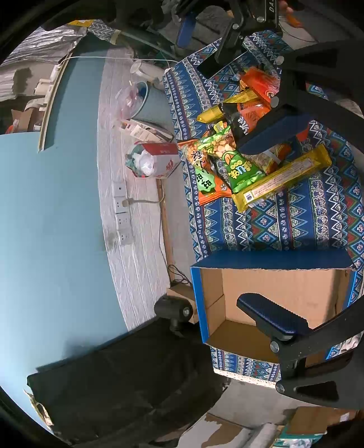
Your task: Organize snacks
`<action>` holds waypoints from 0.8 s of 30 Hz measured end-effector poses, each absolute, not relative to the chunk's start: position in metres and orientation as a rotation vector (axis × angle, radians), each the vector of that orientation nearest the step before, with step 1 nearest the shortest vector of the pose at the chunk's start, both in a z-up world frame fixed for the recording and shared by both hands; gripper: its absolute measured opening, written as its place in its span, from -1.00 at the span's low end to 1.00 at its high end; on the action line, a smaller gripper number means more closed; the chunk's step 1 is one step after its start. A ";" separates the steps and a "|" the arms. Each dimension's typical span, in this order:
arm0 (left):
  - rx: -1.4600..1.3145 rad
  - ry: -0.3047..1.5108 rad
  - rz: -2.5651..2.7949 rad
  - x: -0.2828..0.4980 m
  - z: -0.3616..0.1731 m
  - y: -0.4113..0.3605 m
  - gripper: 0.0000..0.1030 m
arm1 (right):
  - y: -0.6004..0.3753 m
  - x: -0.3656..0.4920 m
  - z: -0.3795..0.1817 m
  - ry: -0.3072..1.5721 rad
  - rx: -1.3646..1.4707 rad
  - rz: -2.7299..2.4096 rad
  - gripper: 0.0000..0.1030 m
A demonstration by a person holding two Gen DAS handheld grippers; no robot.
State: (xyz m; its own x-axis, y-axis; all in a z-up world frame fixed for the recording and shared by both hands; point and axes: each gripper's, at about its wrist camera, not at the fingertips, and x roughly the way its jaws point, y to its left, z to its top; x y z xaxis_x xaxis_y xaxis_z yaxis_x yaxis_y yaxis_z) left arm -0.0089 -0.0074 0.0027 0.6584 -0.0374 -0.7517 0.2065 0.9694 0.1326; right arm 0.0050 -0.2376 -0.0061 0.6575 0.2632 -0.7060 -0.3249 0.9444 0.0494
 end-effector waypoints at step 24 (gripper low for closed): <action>0.217 0.843 -0.140 -0.010 0.002 -0.007 0.94 | -0.240 0.004 -0.008 0.787 -0.083 0.334 0.66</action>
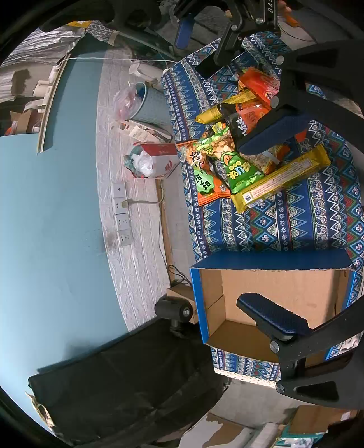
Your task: Organize snacks
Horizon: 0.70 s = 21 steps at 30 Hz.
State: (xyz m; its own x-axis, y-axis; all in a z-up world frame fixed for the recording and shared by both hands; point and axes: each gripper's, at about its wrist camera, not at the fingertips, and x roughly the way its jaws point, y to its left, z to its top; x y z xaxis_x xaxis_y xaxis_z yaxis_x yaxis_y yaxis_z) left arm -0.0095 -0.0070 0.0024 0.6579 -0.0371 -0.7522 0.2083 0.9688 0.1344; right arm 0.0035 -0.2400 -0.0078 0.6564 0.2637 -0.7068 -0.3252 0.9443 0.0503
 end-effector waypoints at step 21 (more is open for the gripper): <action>0.220 0.841 -0.142 -0.012 0.002 -0.007 0.95 | -0.240 0.004 -0.008 0.789 -0.085 0.334 0.66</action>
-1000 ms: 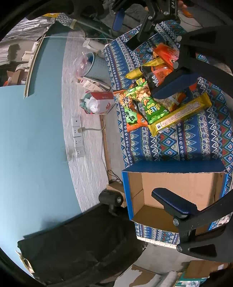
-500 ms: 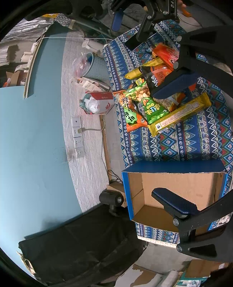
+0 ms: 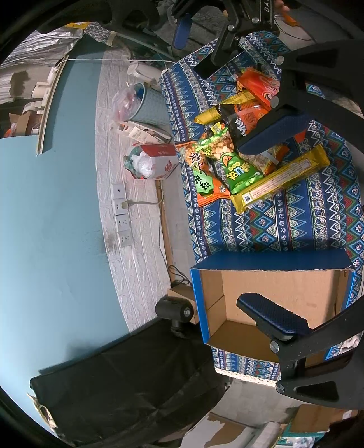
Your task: Organize snacks
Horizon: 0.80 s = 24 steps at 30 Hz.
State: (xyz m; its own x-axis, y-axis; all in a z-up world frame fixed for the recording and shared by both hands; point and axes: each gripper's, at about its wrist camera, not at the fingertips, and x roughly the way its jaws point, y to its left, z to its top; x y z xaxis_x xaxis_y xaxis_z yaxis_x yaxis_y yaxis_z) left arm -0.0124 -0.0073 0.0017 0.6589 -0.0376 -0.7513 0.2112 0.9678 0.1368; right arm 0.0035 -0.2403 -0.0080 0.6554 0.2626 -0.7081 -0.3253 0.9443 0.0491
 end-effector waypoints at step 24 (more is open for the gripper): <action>0.285 0.882 -0.129 0.005 -0.021 -0.023 0.94 | -0.259 0.010 -0.019 0.845 -0.049 0.294 0.66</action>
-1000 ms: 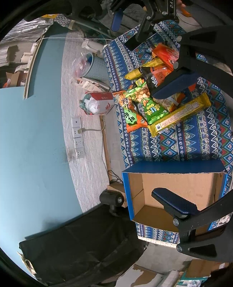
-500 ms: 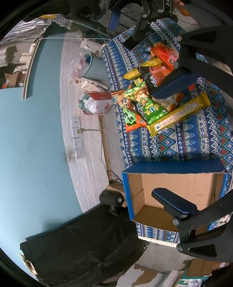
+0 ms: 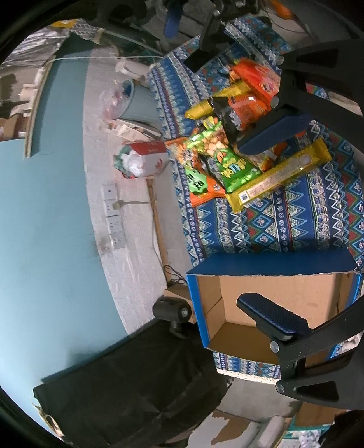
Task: Organize snacks
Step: 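Lower the left tool onto the yellow wafer bar while the right tool reaches the black noodle snack bag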
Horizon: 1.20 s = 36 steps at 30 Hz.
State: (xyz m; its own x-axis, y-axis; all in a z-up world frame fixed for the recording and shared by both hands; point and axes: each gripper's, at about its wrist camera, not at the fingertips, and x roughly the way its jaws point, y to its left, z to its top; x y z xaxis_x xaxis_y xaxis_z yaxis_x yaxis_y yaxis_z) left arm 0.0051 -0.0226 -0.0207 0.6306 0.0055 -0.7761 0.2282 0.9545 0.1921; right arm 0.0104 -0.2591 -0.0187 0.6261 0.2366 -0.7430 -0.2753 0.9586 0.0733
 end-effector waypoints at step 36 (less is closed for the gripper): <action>0.370 1.255 -0.129 0.059 -0.187 -0.069 0.94 | -0.349 0.039 -0.192 1.374 0.091 0.086 0.66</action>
State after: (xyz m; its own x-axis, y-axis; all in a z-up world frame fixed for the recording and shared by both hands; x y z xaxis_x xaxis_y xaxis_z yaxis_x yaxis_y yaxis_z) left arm 0.0593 -0.0694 -0.1867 0.3124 0.1057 -0.9441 0.2959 0.9335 0.2024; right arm 0.0391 -0.3494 -0.1918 0.1935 0.1148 -0.9743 -0.0079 0.9933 0.1155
